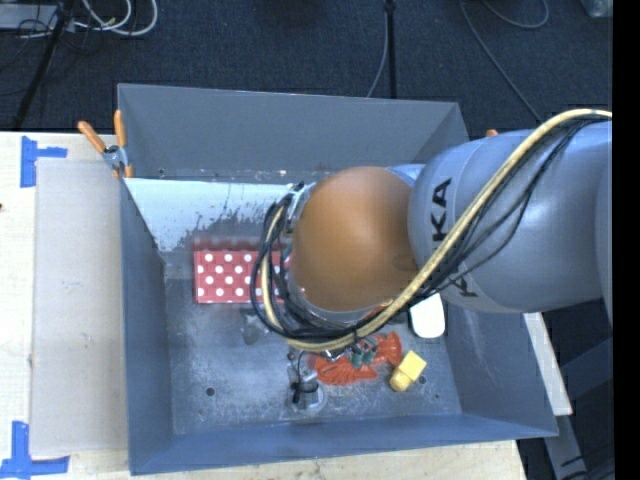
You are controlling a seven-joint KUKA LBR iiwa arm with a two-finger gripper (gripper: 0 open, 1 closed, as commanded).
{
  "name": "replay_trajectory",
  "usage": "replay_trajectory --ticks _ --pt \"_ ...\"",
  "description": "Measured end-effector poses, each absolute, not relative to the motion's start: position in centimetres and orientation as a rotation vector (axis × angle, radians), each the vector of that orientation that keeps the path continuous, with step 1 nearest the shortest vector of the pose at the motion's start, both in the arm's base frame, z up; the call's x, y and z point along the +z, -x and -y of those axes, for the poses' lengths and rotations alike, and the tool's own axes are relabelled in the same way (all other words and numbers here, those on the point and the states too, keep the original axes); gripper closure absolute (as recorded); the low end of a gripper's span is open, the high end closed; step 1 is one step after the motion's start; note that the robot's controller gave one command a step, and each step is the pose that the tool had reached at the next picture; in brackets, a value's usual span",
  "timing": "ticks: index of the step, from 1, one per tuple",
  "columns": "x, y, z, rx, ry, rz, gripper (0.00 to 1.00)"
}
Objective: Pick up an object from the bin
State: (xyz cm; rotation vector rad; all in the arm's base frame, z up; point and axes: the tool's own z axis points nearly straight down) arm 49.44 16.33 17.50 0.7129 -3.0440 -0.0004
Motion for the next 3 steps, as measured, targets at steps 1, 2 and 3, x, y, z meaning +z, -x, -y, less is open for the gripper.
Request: replay_trajectory --ticks 1,2,3 --pt "19.1 -51.1 -12.1 0.001 -0.489 3.098 0.0" --pt "18.4 -52.3 -8.8 0.007 -0.387 3.106 0.0" --pt "15.2 -51.3 -5.9 -0.001 -0.656 3.066 0.0"
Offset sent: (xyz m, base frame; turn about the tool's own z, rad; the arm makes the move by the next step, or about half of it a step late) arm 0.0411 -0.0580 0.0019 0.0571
